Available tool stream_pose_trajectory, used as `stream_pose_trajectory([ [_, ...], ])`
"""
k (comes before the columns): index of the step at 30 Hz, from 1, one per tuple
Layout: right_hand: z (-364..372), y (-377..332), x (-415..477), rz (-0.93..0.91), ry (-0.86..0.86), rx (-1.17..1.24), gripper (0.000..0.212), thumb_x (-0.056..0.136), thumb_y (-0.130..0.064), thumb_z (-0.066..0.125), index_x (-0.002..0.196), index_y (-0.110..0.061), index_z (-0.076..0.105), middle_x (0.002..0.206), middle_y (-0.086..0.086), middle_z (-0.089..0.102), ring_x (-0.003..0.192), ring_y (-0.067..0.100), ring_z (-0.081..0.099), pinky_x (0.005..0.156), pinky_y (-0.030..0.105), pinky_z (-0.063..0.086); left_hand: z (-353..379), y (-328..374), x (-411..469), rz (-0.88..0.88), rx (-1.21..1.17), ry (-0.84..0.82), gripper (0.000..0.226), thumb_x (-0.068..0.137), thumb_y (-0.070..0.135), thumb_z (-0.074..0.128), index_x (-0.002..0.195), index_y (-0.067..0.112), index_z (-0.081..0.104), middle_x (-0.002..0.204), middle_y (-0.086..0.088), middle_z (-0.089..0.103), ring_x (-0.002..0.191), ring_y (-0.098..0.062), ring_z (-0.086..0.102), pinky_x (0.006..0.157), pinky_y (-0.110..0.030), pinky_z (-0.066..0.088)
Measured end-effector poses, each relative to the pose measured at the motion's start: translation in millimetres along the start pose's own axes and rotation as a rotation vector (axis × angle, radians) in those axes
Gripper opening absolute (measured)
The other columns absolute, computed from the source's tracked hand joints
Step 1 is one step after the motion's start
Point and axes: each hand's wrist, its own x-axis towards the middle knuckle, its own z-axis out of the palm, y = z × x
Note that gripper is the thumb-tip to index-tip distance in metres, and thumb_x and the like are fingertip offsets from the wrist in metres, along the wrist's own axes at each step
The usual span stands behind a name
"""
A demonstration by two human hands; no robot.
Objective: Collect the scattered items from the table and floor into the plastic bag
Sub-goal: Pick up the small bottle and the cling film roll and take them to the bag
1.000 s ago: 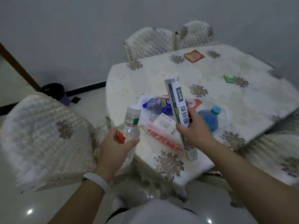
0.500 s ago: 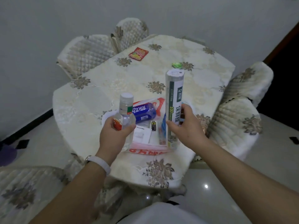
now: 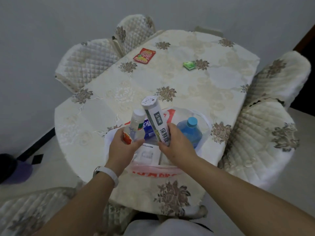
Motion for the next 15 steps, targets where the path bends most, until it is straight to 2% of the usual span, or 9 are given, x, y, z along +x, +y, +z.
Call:
stream_pose_trajectory([
  [4,15,3,5,0.041,0.033,-0.091,0.052,0.082,-0.029,0.069,0.126,-0.025,0.041,0.119,-0.002,0.058,0.100,0.018,0.059,0.076,0.038,0.055,1,-17,13,-0.028,0.022,-0.048,0.063,0.075,0.024,0.085,0.130,0.024,0.055,0.107,0.014,0.068,0.092,0.000,0.064,0.084,-0.031,0.052],
  [7,21,9,6,0.093,0.000,-0.182,0.051,0.083,-0.031,0.067,0.126,-0.023,0.040,0.117,0.002,0.058,0.097,0.021,0.060,0.069,0.034,0.052,0,-26,20,-0.023,0.049,-0.058,0.064,0.074,0.027,0.085,0.130,0.028,0.054,0.103,0.020,0.066,0.091,0.003,0.061,0.086,-0.031,0.052],
  [9,25,10,6,0.109,-0.024,-0.234,0.052,0.085,-0.031,0.064,0.129,-0.020,0.038,0.118,0.006,0.058,0.097,0.024,0.060,0.068,0.034,0.052,-5,-31,24,-0.028,0.060,-0.068,0.063,0.074,0.027,0.085,0.129,0.030,0.055,0.106,0.017,0.067,0.091,0.003,0.062,0.087,-0.032,0.052],
  [11,30,8,7,0.129,-0.030,-0.284,0.052,0.088,-0.032,0.061,0.132,-0.019,0.036,0.118,0.008,0.057,0.095,0.025,0.060,0.066,0.034,0.051,-10,-36,27,-0.046,0.094,-0.083,0.070,0.073,0.031,0.085,0.134,0.030,0.052,0.115,0.010,0.067,0.098,-0.007,0.063,0.090,-0.036,0.052],
  [13,35,5,8,0.151,-0.024,-0.322,0.052,0.090,-0.031,0.059,0.134,-0.018,0.035,0.116,0.009,0.056,0.092,0.027,0.060,0.062,0.032,0.045,-17,-43,29,-0.049,0.159,-0.095,0.075,0.072,0.037,0.085,0.138,0.032,0.049,0.116,0.004,0.067,0.101,-0.018,0.064,0.089,-0.037,0.053],
  [15,40,1,9,0.164,-0.034,-0.361,0.051,0.091,-0.030,0.058,0.134,-0.015,0.035,0.116,0.010,0.055,0.091,0.028,0.060,0.061,0.031,0.040,-24,-47,27,-0.034,0.202,-0.122,0.075,0.071,0.040,0.085,0.137,0.034,0.049,0.111,0.006,0.067,0.098,-0.017,0.063,0.084,-0.034,0.052],
])
